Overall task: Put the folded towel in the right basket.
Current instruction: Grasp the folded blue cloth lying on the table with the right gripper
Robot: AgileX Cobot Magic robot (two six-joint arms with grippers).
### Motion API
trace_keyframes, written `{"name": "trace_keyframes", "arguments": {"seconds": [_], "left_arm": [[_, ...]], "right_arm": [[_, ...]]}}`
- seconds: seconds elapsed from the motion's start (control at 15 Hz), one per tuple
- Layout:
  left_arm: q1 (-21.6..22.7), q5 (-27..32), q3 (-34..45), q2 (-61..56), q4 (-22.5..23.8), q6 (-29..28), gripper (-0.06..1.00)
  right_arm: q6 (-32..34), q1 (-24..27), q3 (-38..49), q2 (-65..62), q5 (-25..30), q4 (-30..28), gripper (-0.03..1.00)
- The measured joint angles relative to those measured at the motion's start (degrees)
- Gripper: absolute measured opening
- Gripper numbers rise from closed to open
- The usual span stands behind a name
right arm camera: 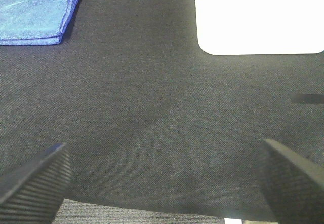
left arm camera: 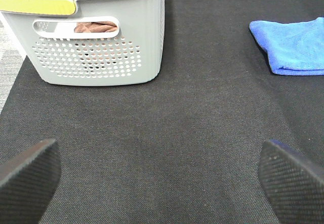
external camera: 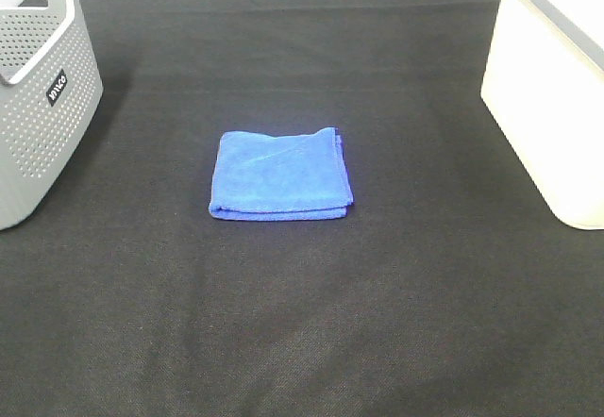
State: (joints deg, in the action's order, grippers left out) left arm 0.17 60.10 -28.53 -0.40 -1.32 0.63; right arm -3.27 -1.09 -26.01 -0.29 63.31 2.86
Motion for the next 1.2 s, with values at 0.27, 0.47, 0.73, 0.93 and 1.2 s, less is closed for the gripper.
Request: {"name": "trace_keyframes", "arguments": {"seconds": [0.27,0.47,0.73,0.93,1.2], "left_arm": [[0.0,0.0,0.0,0.0,0.0,0.0,0.99],[0.0,0.0,0.0,0.0,0.0,0.0,0.99],[0.0,0.0,0.0,0.0,0.0,0.0,0.99],[0.0,0.0,0.0,0.0,0.0,0.0,0.99],[0.0,0.0,0.0,0.0,0.0,0.0,0.99]], "right_arm": [[0.0,0.0,0.0,0.0,0.0,0.0,0.97],[0.0,0.0,0.0,0.0,0.0,0.0,0.97],[0.0,0.0,0.0,0.0,0.0,0.0,0.97],[0.0,0.0,0.0,0.0,0.0,0.0,0.97],[0.0,0.0,0.0,0.0,0.0,0.0,0.97]]}}
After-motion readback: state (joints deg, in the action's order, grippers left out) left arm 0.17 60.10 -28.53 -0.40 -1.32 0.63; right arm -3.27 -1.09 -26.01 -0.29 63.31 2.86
